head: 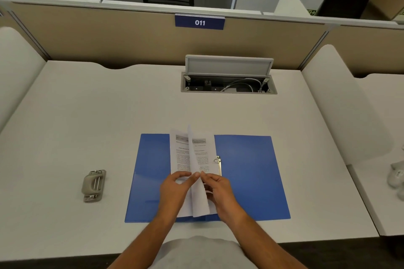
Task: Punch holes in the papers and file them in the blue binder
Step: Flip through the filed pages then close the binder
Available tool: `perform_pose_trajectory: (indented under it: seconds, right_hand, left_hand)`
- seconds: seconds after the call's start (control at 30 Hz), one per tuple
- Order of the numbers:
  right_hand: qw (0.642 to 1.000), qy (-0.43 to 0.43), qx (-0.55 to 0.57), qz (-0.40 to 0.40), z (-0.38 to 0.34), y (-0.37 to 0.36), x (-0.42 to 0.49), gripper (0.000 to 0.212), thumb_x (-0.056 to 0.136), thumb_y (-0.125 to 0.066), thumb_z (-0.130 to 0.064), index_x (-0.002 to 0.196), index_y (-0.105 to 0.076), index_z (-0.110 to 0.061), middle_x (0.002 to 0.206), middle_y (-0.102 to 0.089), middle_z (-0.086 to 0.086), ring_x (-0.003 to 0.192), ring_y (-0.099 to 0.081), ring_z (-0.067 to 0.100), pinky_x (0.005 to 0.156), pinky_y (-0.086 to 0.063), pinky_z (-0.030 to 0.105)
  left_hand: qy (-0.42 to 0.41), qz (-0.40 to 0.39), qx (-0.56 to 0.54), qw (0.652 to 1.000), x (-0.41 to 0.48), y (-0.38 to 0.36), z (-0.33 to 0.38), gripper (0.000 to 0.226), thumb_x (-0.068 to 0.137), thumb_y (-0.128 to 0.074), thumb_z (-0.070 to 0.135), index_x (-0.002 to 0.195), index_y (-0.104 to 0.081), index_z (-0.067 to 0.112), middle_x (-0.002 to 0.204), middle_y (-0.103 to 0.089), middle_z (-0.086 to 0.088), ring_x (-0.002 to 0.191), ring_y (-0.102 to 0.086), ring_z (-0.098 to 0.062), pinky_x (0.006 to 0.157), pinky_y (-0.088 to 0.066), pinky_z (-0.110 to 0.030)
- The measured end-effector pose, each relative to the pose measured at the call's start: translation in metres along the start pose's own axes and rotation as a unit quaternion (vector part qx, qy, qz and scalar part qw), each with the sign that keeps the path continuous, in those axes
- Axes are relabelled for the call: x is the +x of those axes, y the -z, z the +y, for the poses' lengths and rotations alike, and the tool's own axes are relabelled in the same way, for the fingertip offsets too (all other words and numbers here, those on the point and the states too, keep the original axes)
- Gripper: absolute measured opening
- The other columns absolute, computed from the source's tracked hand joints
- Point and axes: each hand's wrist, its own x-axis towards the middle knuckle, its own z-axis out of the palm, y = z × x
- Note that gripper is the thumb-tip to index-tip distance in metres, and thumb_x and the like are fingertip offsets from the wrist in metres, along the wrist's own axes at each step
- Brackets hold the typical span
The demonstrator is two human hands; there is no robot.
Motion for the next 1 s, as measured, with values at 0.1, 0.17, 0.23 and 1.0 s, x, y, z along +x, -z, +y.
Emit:
perform_pose_trajectory:
  seconds: [0.1,0.17,0.23,1.0]
  right_hand:
    - [0.999,0.022,-0.032,0.013,0.005,-0.004,0.002,0.024,0.096,-0.075,-0.037,0.115,-0.078,-0.024,0.113,-0.083,-0.001,0.091,-0.082,0.025,0.075,-0.067,0.034]
    - [0.998,0.041,-0.05,0.017,0.006,-0.006,0.002,0.019,0.096,-0.076,-0.036,0.111,-0.08,-0.025,0.113,-0.082,-0.004,0.091,-0.081,0.023,0.075,-0.067,0.033]
    - [0.996,0.062,-0.058,0.01,0.005,-0.007,0.001,0.012,0.095,-0.077,-0.033,0.105,-0.081,-0.027,0.109,-0.082,-0.01,0.088,-0.081,0.021,0.072,-0.066,0.03]
    - [0.881,0.184,-0.251,0.356,-0.046,0.212,-0.012,0.015,0.104,-0.066,-0.028,0.102,-0.067,-0.013,0.098,-0.072,0.009,0.092,-0.07,0.032,0.09,-0.061,0.05]
  left_hand:
    - [-0.004,0.014,0.007,1.0,-0.001,0.001,0.001,0.045,0.085,-0.079,0.049,0.117,-0.073,0.019,0.131,-0.072,-0.007,0.103,-0.058,-0.017,0.105,-0.053,-0.047]
    - [-0.002,0.023,0.007,1.0,-0.001,0.002,0.002,0.044,0.086,-0.079,0.049,0.117,-0.073,0.018,0.128,-0.073,-0.007,0.101,-0.059,-0.017,0.105,-0.054,-0.046]
    - [0.0,0.028,0.002,1.0,-0.002,0.003,0.002,0.044,0.086,-0.078,0.05,0.116,-0.073,0.019,0.126,-0.074,-0.007,0.1,-0.061,-0.018,0.104,-0.054,-0.047]
    - [-0.1,-0.26,-0.117,0.953,-0.034,-0.059,0.091,0.028,0.095,-0.077,0.027,0.12,-0.067,0.027,0.117,-0.077,0.0,0.1,-0.078,-0.02,0.077,-0.066,-0.034]
